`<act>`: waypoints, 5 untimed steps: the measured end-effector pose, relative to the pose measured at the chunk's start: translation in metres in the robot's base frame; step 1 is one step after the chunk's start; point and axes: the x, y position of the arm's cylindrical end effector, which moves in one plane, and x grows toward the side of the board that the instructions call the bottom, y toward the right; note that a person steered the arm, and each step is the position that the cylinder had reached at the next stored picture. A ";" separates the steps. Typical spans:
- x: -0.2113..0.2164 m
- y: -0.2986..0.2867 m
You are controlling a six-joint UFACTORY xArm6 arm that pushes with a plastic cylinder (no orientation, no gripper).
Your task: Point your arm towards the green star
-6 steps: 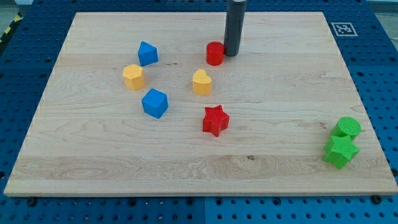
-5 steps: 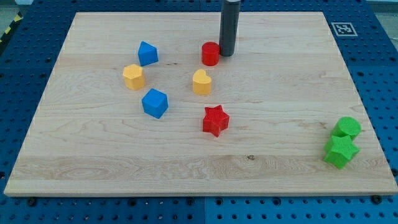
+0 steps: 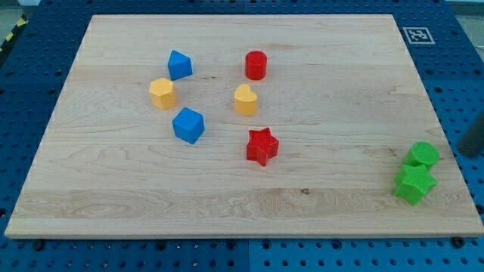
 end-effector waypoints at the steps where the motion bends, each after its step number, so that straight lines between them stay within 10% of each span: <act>1: 0.062 -0.015; 5: 0.060 -0.082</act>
